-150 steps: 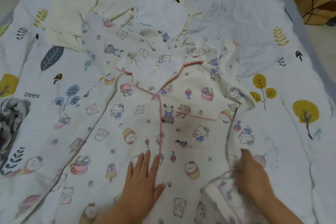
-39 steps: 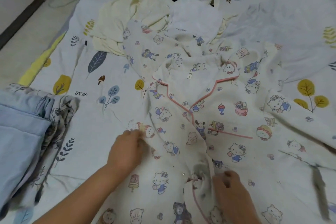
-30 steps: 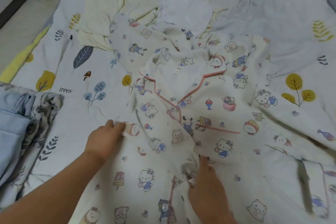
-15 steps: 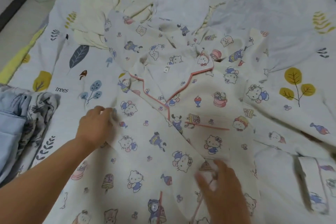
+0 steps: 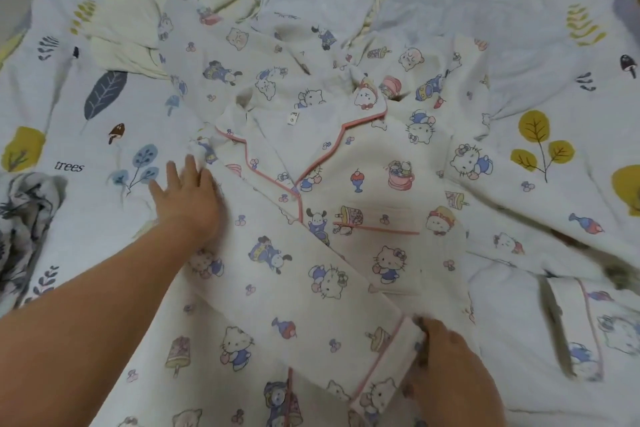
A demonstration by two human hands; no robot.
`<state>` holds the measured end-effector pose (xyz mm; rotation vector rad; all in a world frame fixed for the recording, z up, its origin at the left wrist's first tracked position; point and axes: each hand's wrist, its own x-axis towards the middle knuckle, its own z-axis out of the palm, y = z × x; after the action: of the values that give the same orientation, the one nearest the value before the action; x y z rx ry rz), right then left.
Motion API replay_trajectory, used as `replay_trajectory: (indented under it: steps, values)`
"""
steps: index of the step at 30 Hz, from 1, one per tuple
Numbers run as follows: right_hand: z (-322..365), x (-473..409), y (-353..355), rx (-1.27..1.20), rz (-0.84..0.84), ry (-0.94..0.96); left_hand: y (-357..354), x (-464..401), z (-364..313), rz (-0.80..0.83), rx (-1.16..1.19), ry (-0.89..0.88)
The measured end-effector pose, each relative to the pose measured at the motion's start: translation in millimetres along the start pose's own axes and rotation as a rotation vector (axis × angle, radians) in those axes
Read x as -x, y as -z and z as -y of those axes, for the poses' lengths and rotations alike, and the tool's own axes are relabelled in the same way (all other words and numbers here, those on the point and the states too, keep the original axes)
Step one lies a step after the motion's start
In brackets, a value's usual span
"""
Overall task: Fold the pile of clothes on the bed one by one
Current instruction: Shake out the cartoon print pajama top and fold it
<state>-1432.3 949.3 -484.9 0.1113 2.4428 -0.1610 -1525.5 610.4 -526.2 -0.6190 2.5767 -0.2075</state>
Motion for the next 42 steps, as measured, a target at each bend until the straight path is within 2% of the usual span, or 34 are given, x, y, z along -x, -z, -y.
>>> replay_trajectory:
  steps: [1,3,4,6,7,9,10,12,14,17,20,22,24,26,28,30,33,36,40,42]
  values:
    - [3.4,0.1,-0.6,0.018,-0.108,0.005,-0.3,4.7,-8.5,-0.072,0.071,-0.034]
    - [7.6,-0.2,-11.3,-0.037,-0.459,0.087,-8.6,21.9,-26.1,-0.205,0.21,-0.17]
    - [13.0,1.2,-15.0,-0.083,-0.559,0.151,-14.9,34.1,-34.4,-0.213,0.261,-0.241]
    - [21.3,1.6,-23.3,-0.018,-0.523,0.25,-30.0,56.9,-47.8,-0.089,0.271,-0.344]
    - [22.3,1.0,-27.0,0.035,-0.436,0.256,-39.2,64.2,-52.1,-0.002,0.212,-0.366]
    - [18.6,-6.1,-34.9,0.117,-0.315,0.241,-50.9,69.2,-57.3,0.106,0.086,-0.364]
    - [15.2,-9.9,-35.8,0.13,-0.31,0.258,-50.5,69.4,-60.1,0.126,0.078,-0.346]
    - [4.0,-15.0,-31.2,0.109,-0.408,0.358,-40.6,72.0,-68.3,0.089,0.142,-0.326]
    - [-12.0,-22.1,-22.6,-0.049,-0.478,0.351,-24.5,81.0,-79.6,-0.019,0.225,-0.368]
    - [-47.1,-27.5,11.7,-0.254,-0.574,0.048,-11.4,96.8,-99.9,-0.175,0.332,-0.579]
    - [-91.6,-41.9,37.7,-0.283,-0.629,-0.323,-7.9,112.2,-121.1,-0.198,0.385,-0.735]
    - [-110.5,-50.8,46.2,-0.237,-0.49,-0.478,-8.6,119.4,-133.5,-0.179,0.373,-0.771]
    - [-121.8,-54.6,43.6,-0.154,-0.302,-0.534,-11.1,123.5,-142.9,-0.15,0.361,-0.781]
    - [-134.1,-59.0,36.1,-0.172,-0.259,-0.472,-14.9,125.4,-148.7,-0.098,0.358,-0.773]
    - [-140.9,-60.9,35.6,-0.207,-0.304,-0.396,-18.1,123.8,-150.2,-0.103,0.331,-0.753]
    - [-137.4,-56.4,45.7,-0.225,-0.391,-0.318,-15.6,122.7,-149.8,-0.087,0.351,-0.751]
    - [-114.5,-35.1,66.0,-0.312,-0.595,-0.212,-5.1,125.3,-143.8,-0.042,0.498,-0.754]
    - [-68.2,3.8,84.7,-0.51,-0.709,-0.03,16.6,134.9,-141.3,0.134,0.805,-0.677]
    - [8.1,40.9,81.7,-0.564,-0.576,0.285,60.5,151.8,-128.0,0.76,1.567,-0.408]
    - [39.0,47.4,73.2,-0.488,-0.548,0.438,73.8,155.1,-109.9,0.83,1.685,-0.505]
